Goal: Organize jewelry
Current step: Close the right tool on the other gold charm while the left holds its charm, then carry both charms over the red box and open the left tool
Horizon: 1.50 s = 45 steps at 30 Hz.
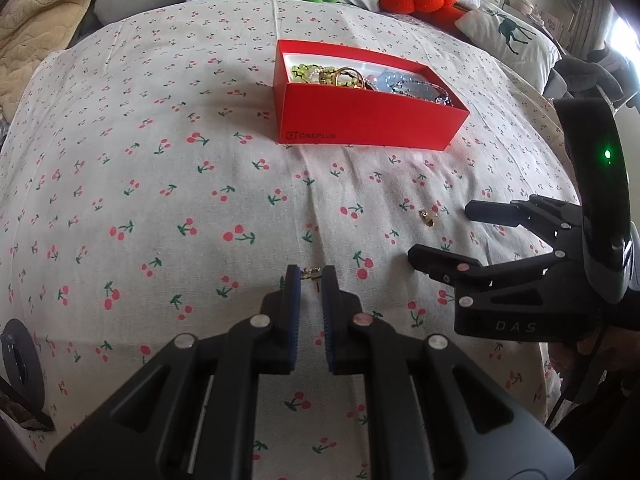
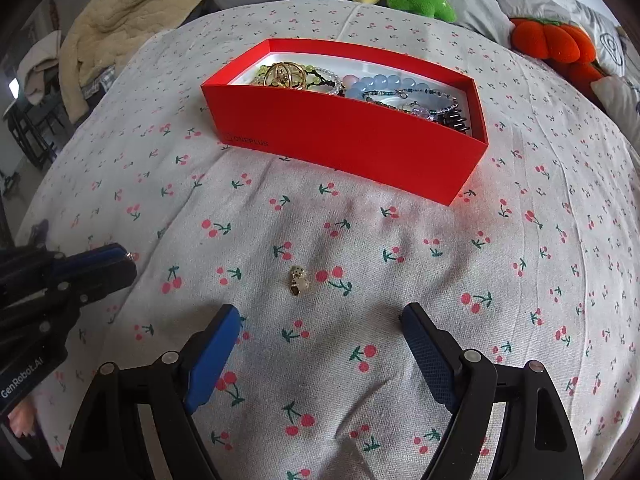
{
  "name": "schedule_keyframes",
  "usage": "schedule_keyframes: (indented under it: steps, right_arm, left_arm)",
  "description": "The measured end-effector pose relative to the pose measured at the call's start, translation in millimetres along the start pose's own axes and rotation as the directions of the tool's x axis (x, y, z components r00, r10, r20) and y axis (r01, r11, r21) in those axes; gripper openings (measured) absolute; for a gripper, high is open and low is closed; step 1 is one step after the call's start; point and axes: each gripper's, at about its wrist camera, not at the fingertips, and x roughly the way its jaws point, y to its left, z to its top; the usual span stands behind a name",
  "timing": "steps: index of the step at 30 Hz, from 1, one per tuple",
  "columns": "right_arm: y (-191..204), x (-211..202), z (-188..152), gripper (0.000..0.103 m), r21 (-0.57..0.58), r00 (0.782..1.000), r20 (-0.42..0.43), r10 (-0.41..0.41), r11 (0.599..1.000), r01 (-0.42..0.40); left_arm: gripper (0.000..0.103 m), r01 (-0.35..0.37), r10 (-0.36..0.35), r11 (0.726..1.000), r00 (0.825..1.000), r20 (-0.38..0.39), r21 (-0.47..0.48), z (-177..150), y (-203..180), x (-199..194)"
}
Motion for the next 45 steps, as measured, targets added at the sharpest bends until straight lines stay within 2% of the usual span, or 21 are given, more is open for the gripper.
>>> schedule_keyframes:
  steps: [2,6,10,15,17,26,34,45]
  right_arm:
    - [2.8,0.9,2.9,0.082,0.010,1.000,-0.006,-0.008,1.000,0.008]
    - [7.7,0.3,7.8,0.054,0.003,1.000,-0.001,-0.013,1.000,0.013]
    - [9.3,1.3,10.7,0.041,0.001,1.000,-0.002,-0.011,1.000,0.011]
    - [4.6,1.6,12.4,0.015,-0.001,1.000,0.000,-0.014,1.000,0.014]
    - [2.0,1.1,12.3,0.011,0.006,1.000,-0.002,-0.010,1.000,0.010]
    - [-12.8,-17.2,15.1,0.007,0.069,0.997,0.005,0.083,0.994,-0.083]
    - [-28.1,-39.5,18.9,0.007,0.118,0.995,0.040,0.094,0.988,-0.098]
    - [-28.6,-66.4,24.4,0.007,0.122,0.992,0.088,0.091,0.987,-0.102]
  left_arm:
    - [0.012,-0.002,0.002,1.000,1.000,-0.003,-0.006,0.4,1.3,0.1]
    - [0.012,-0.007,0.007,1.000,1.000,-0.009,-0.018,0.2,5.7,0.5]
    - [0.012,-0.005,0.005,0.999,1.000,-0.013,-0.033,0.2,9.4,0.3]
    - [0.012,-0.005,0.004,0.999,1.000,-0.013,-0.037,-0.3,11.1,-0.2]
    - [0.012,-0.008,0.007,0.999,1.000,-0.017,-0.038,-0.6,11.0,-0.1]
    - [0.012,-0.009,0.009,0.999,1.000,-0.013,-0.036,3.0,10.2,-3.9]
    - [0.012,-0.003,0.003,0.999,1.000,0.002,-0.034,8.2,5.5,-10.0]
    - [0.012,0.019,-0.017,0.999,0.999,0.046,-0.037,21.9,-5.6,-25.6]
